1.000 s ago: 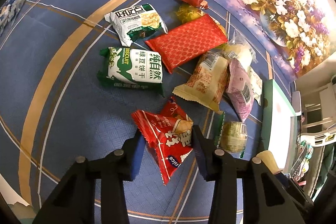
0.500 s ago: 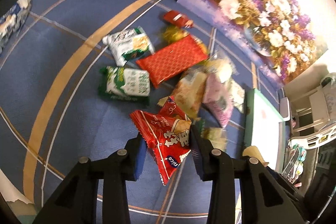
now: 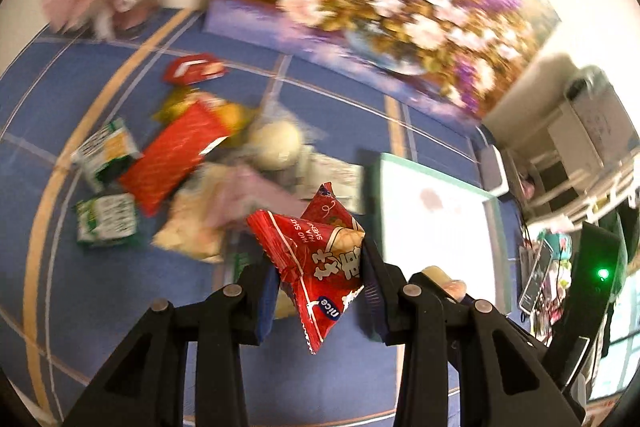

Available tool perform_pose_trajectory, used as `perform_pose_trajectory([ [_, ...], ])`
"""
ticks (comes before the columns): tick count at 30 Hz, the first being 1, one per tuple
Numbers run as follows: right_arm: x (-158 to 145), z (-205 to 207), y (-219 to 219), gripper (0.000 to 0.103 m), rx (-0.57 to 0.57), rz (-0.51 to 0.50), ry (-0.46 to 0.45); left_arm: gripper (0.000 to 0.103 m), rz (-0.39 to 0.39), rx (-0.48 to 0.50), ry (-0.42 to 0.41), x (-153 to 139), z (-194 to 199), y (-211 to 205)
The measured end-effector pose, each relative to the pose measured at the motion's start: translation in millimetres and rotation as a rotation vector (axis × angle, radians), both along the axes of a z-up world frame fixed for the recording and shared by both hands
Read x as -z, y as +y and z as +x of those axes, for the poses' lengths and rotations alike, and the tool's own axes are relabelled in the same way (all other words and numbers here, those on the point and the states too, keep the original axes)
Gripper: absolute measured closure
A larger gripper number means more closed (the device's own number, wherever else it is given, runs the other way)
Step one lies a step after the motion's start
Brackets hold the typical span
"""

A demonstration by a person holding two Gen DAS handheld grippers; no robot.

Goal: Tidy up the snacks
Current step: 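Carry the pudding cup and red bag over the white tray with both grippers, then lower the pudding cup and red bag into the tray and open both grippers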

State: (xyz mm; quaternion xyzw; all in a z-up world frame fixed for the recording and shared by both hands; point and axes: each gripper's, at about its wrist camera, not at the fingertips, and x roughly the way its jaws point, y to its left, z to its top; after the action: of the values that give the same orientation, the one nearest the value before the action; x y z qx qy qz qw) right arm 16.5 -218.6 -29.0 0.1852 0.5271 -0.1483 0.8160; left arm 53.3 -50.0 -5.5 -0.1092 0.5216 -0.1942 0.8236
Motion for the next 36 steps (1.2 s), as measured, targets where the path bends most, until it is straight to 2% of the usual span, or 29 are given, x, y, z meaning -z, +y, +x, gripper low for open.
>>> perform_pose_trajectory([
  [10,12.9,0.6,-60.0,0.054,0.143,-0.007,0.031,0.063,-0.022,0.115,0.005,22.2,17.6,-75.3],
  [20,25.1,11.0,-104.8,0.054,0.207,-0.041,0.072,0.063,-0.066,0.183,0.02,42.7,38.0,-132.5],
  [30,56.4,19.4,-127.6,0.054,0.212,-0.032,0.137,0.063,-0.062,0.216,0.033,64.5,52.0,-164.2],
  [36,57.8,21.2,-131.1,0.053,0.209,-0.037,0.142,0.062,-0.048,0.218,0.054,74.1,57.0,-166.9],
])
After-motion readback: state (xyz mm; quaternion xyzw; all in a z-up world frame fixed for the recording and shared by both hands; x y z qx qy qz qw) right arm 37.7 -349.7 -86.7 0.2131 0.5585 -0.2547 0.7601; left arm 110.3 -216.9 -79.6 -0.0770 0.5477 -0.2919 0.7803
